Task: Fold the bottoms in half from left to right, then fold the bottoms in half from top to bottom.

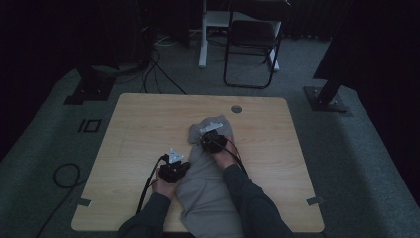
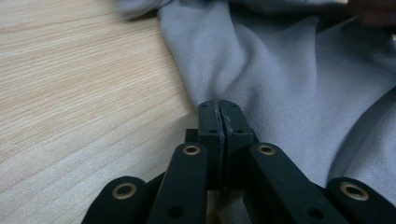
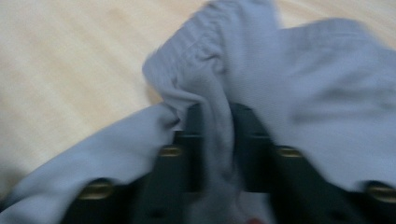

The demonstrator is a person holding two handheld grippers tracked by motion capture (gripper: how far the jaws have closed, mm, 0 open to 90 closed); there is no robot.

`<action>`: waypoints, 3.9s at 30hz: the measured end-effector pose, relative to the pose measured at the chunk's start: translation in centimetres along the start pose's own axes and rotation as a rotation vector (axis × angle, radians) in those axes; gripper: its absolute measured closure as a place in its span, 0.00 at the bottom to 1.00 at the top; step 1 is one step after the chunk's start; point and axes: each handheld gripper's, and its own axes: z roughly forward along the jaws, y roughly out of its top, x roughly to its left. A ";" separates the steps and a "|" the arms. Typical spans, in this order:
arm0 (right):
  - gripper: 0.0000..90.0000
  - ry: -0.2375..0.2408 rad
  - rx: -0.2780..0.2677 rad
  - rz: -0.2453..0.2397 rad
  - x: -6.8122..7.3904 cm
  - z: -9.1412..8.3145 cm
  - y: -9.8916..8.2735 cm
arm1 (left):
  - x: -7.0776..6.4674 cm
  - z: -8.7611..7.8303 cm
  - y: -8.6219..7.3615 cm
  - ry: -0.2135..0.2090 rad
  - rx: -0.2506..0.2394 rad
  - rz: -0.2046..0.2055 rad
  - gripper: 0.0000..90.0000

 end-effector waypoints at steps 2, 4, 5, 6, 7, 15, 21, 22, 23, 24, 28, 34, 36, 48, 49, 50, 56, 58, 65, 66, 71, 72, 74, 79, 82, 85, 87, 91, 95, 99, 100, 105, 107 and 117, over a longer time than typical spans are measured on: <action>0.97 -0.031 -0.041 0.069 -1.5 -0.9 0.0 | 0.0 0.0 0.0 0.001 0.001 0.000 0.98; 0.97 -0.054 -0.063 0.107 -2.5 -1.3 -0.1 | 0.0 0.0 0.0 0.000 0.001 0.000 0.98; 0.97 -0.113 -0.078 0.229 -5.0 -2.2 -0.6 | 0.0 0.0 0.0 -0.003 0.001 0.000 0.98; 0.97 -0.113 -0.078 0.229 -5.0 -2.2 -0.6 | 0.0 0.0 0.0 -0.003 0.001 0.000 0.98; 0.95 -0.150 -0.064 0.328 -7.2 -2.7 -1.5 | 0.0 0.0 0.0 -0.010 0.001 -0.002 0.96; 0.73 -0.242 -0.014 0.398 -9.8 -3.2 -3.6 | 0.0 0.0 0.0 -0.026 0.001 0.006 0.80; 0.67 -0.193 -0.042 0.383 -9.6 -3.5 -4.0 | 0.5 0.1 0.4 -0.053 -0.003 -0.030 0.73; 0.67 -0.175 -0.063 0.350 -9.0 -3.7 -4.2 | 0.7 0.0 0.6 -0.051 -0.012 -0.035 0.72; 0.67 -0.157 -0.071 0.329 -8.6 -3.9 -4.3 | 0.8 -0.1 0.9 -0.046 -0.022 -0.036 0.73; 0.69 -0.139 -0.074 0.307 -8.2 -3.9 -4.4 | 0.9 -0.1 1.4 -0.042 -0.029 -0.034 0.73; 0.69 -0.060 -0.054 0.195 -6.8 -3.9 -4.9 | 0.8 0.6 3.8 -0.033 -0.047 -0.001 0.74; 0.65 -0.075 0.003 0.158 -6.9 -3.5 -5.9 | 0.4 4.3 6.5 -0.023 0.004 0.044 0.74; 0.65 -0.070 0.008 0.162 -7.2 -3.3 -6.2 | 0.3 6.1 6.6 -0.005 0.070 0.046 0.76; 0.63 -0.042 -0.013 0.140 -7.0 -3.7 -6.9 | 0.2 5.2 5.1 -0.020 0.022 0.038 0.84; 0.63 -0.038 -0.019 0.135 -6.7 -3.9 -7.2 | 0.0 4.8 4.7 -0.026 0.020 0.038 0.84; 0.63 -0.038 -0.019 0.135 -6.7 -3.9 -7.2 | 0.0 4.8 4.7 -0.026 0.020 0.038 0.84; 0.63 -0.034 -0.023 0.130 -5.9 -4.5 -7.8 | -0.5 4.1 3.8 -0.033 0.010 0.035 0.85; 0.63 -0.033 -0.024 0.127 -5.7 -4.6 -7.9 | -0.8 3.8 3.5 -0.032 0.013 0.038 0.85; 0.63 -0.006 -0.011 0.110 -4.6 -6.0 -9.0 | -2.4 2.0 1.9 -0.052 0.024 0.067 0.85; 0.63 -0.001 -0.008 0.113 -4.5 -6.1 -9.1 | -2.6 1.8 1.7 -0.057 0.026 0.070 0.85; 0.66 0.014 0.022 0.106 -3.9 -7.1 -9.5 | -3.1 0.9 1.2 -0.084 0.043 0.073 0.78; 0.67 -0.002 0.018 0.101 -3.9 -7.2 -9.5 | -3.0 0.9 1.4 -0.083 0.030 0.068 0.73; 0.69 -0.047 0.004 0.096 -4.0 -7.2 -9.4 | -2.5 0.9 2.0 -0.071 0.008 0.054 0.67; 0.63 -0.060 -0.032 0.146 -5.2 -6.6 -7.6 | -0.7 1.8 4.9 -0.016 -0.027 0.020 0.61; 0.59 -0.061 -0.026 0.180 -6.0 -5.5 -6.4 | 0.3 3.6 6.3 -0.002 -0.014 -0.017 0.57; 0.57 -0.052 -0.014 0.213 -6.6 -4.3 -5.7 | 0.7 5.3 7.0 0.011 0.015 -0.037 0.54; 0.57 -0.059 0.005 0.206 -6.4 -3.7 -5.5 | 0.7 6.0 7.0 0.011 0.032 -0.048 0.53; 0.54 -0.064 0.043 0.187 -5.8 -3.1 -5.7 | 0.5 6.6 6.7 0.048 0.052 -0.029 0.54; 0.56 -0.076 0.049 0.200 -5.7 -3.1 -5.7 | 0.4 6.6 6.7 0.079 0.060 -0.002 0.61; 0.78 -0.069 0.066 0.214 -5.6 -3.2 -5.3 | 0.6 6.4 6.8 0.050 0.077 -0.004 0.81; 0.84 -0.062 0.067 0.220 -5.6 -3.1 -5.2 | 0.6 6.4 6.8 0.039 0.078 -0.009 0.85; 0.97 -0.011 0.063 0.272 -6.6 -2.7 -4.9 | 0.9 6.7 7.2 0.012 0.085 -0.021 0.96; 0.98 -0.001 0.071 0.282 -6.9 -2.5 -4.6 | 1.1 6.8 7.5 0.013 0.094 -0.027 0.96; 0.98 0.011 -0.051 0.306 -9.1 -4.2 -1.6 | 3.1 4.3 12.0 0.050 -0.011 -0.036 0.97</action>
